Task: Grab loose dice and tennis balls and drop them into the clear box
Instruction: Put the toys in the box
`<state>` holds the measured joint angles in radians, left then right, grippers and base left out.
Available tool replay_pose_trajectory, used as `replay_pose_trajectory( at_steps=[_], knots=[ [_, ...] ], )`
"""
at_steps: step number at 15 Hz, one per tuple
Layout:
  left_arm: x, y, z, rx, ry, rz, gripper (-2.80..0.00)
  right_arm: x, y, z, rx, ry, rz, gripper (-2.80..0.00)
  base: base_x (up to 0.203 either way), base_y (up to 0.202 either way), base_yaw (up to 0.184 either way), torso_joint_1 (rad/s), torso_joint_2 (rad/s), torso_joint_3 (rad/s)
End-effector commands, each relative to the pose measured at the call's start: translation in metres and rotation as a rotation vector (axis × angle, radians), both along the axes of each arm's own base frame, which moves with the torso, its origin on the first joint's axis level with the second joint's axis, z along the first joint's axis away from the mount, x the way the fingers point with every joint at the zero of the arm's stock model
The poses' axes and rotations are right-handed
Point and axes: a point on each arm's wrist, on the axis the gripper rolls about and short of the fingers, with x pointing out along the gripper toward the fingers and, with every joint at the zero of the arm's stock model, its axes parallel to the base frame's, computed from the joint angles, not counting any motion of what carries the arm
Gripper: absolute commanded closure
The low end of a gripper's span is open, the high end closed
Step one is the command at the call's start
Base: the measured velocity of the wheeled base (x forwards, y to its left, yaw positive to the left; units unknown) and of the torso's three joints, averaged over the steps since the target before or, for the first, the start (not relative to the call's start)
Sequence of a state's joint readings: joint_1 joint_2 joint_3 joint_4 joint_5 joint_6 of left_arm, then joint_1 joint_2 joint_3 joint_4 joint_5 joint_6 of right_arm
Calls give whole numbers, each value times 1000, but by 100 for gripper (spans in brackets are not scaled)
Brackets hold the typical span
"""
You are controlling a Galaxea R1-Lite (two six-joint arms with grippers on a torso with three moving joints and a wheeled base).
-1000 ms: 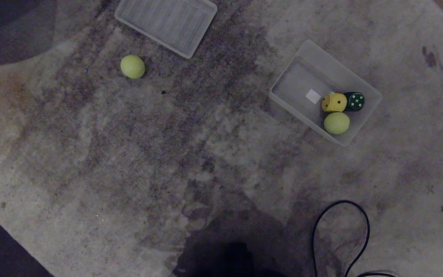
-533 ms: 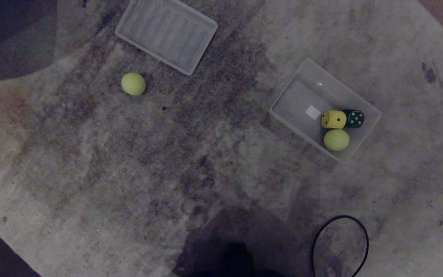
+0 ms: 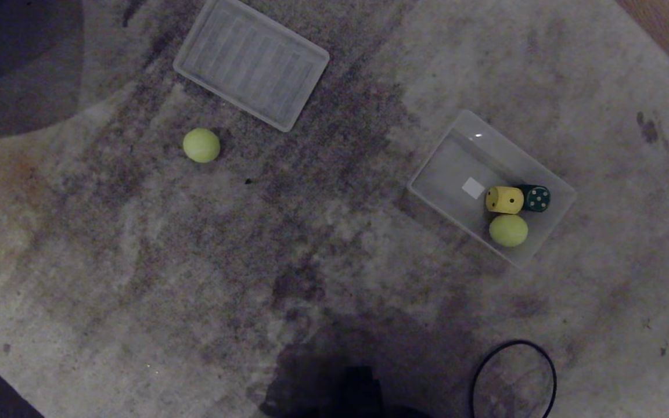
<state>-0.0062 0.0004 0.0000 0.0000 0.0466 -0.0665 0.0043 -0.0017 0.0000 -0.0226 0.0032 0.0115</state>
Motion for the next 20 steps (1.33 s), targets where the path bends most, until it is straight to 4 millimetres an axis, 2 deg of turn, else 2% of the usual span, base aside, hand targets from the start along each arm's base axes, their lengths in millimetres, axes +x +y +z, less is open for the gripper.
replay_pose_trajectory(
  at_steps=[1, 15, 20],
  knots=[
    [0, 0, 0, -29, -2, 15, 0, 1, 0, -3, 1, 12, 0, 0, 0, 0, 0, 0, 0, 0],
    [0, 0, -1, 39, 6, -1, 0, 1, 0, -3, 1, 12, 2, 0, 0, 0, 0, 2, 1, -173],
    [0, 0, 0, 28, 4, 2, 0, 1, 0, -3, -9, 11, 5, 0, 0, 0, 0, 1, 1, -49]
  ],
)
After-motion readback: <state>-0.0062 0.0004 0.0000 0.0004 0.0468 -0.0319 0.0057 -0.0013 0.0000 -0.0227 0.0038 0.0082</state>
